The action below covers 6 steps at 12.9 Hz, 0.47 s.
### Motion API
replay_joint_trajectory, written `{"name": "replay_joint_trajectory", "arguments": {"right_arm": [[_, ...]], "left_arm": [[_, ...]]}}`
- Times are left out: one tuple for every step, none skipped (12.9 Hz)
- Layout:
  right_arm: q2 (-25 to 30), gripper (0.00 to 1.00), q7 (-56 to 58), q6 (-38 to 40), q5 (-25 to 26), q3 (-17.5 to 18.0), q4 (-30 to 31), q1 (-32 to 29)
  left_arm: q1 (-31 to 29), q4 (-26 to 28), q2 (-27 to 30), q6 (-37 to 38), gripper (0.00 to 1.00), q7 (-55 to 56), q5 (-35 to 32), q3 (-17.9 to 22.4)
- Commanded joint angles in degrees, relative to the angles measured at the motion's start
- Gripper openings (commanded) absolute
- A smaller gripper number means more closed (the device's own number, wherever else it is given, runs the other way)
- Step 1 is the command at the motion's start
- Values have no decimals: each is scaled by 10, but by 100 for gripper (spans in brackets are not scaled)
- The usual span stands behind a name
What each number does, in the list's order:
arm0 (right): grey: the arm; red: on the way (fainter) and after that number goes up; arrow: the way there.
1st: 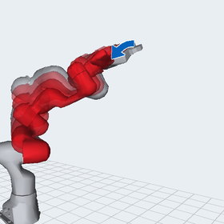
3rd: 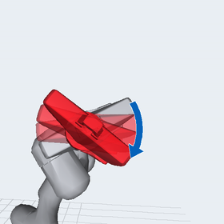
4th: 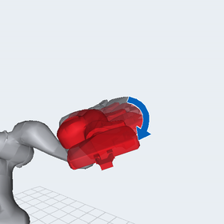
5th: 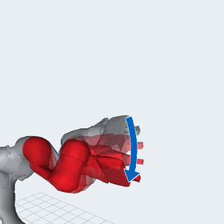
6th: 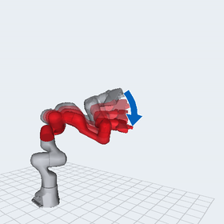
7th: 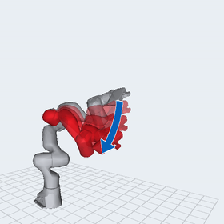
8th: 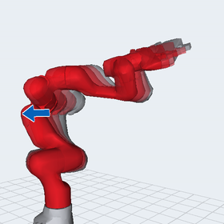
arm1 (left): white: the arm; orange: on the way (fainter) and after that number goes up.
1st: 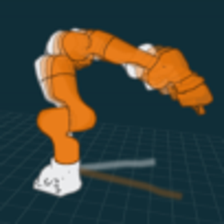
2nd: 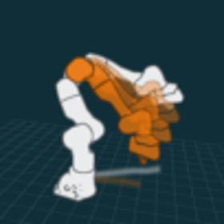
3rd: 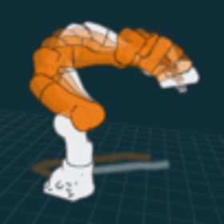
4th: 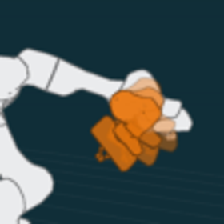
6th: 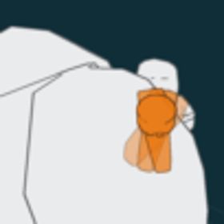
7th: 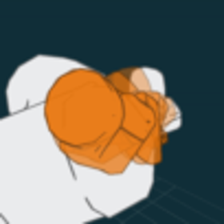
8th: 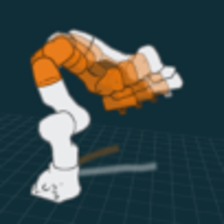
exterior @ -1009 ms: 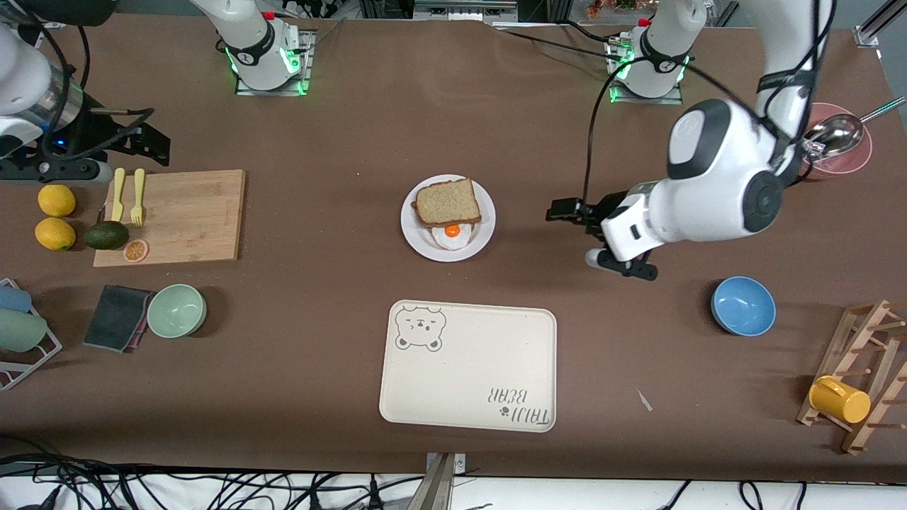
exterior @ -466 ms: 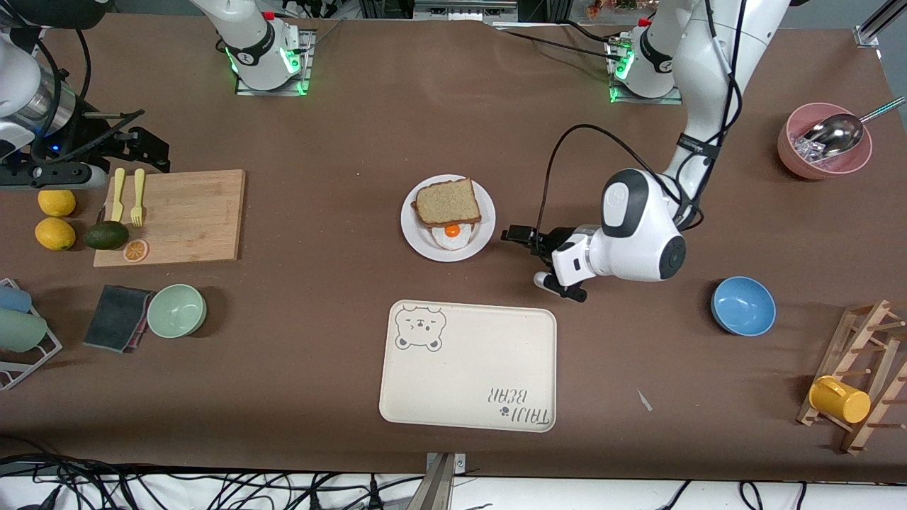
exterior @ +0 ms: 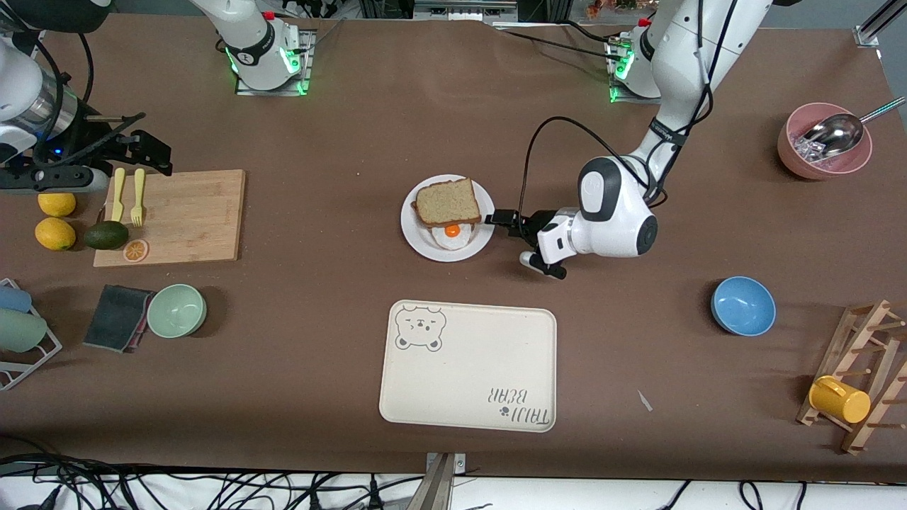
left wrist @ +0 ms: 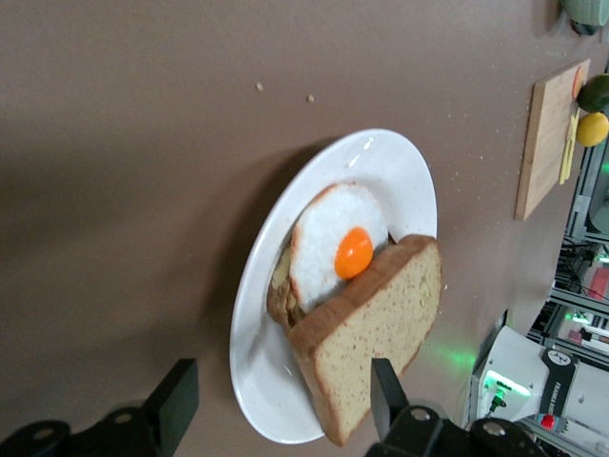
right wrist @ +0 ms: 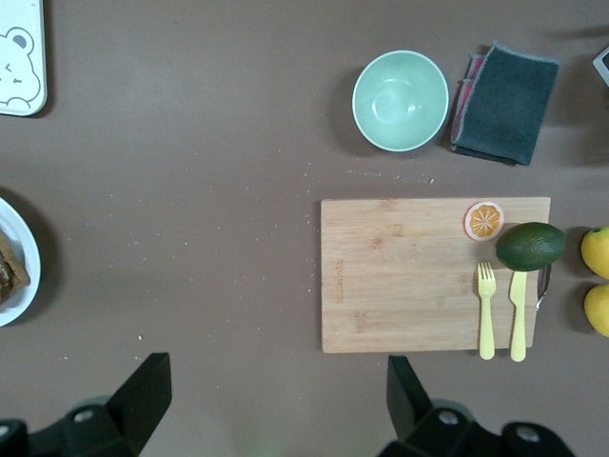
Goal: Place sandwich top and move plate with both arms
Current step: 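Grasp the white plate rim with the left gripper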
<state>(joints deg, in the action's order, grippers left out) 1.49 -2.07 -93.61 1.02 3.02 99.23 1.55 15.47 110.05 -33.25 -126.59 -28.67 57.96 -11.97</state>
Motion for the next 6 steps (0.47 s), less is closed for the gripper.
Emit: {"name": "replay_joint_trajectory", "arguments": {"right_arm": [[-8, 100, 4, -1, -9, 1, -11, -1], [-9, 100, 4, -1, -10, 1, -11, -2], [-9, 100, 4, -1, -10, 1, -11, -2], [-9, 100, 4, -1, -10, 1, -11, -2], [-9, 100, 4, 0, -10, 1, -11, -2], [-9, 100, 4, 0, -10, 1, -11, -2]], "left_arm": [[-15, 58, 43, -9, 76, -50, 30, -5], [-26, 62, 41, -9, 72, -72, 35, -6], [-25, 70, 39, -9, 68, -75, 46, -5], [-24, 73, 36, -12, 64, -78, 52, -5], [-24, 73, 31, -13, 58, -80, 67, -5], [-20, 73, 26, -14, 55, -89, 93, -5]]}}
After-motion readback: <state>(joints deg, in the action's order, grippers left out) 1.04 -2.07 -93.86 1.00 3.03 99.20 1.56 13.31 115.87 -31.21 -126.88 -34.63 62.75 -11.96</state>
